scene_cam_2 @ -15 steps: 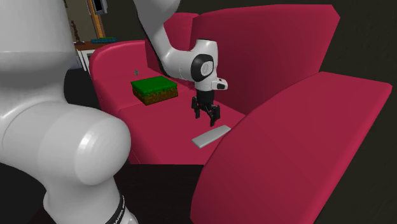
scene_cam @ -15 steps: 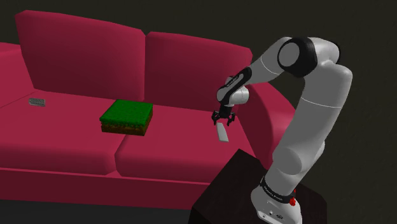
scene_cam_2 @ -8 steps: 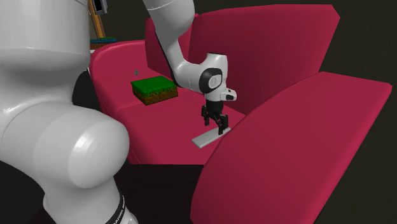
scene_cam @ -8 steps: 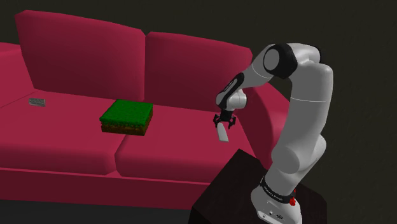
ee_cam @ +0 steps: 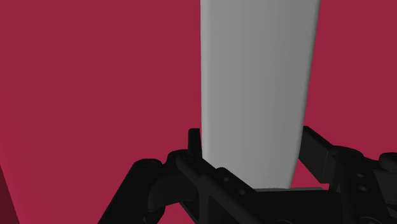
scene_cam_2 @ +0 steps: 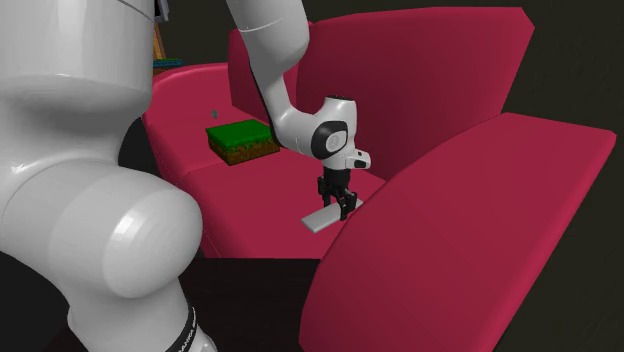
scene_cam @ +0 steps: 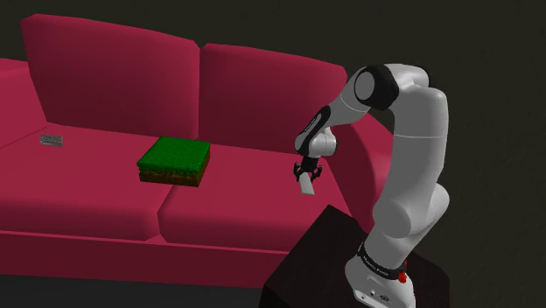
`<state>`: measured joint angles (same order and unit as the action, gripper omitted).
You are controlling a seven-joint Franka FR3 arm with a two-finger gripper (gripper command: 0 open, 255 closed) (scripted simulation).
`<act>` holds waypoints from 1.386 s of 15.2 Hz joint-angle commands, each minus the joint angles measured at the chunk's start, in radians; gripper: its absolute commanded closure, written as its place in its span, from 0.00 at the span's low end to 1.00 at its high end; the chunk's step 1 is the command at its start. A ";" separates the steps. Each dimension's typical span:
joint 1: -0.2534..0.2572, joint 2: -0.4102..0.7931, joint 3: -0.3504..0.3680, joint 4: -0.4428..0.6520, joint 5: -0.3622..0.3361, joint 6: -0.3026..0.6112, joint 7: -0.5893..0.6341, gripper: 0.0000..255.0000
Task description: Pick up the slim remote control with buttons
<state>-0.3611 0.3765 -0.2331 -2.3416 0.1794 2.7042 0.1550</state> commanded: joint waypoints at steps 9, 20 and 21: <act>0.004 -0.013 -0.005 -0.001 -0.007 -0.012 0.005 1.00; 0.037 -0.155 -0.051 -0.009 -0.084 -0.141 0.059 1.00; 0.039 -0.168 -0.054 -0.008 -0.091 -0.154 0.064 1.00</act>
<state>-0.3243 0.2206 -0.2843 -2.3486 0.0948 2.5606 0.2148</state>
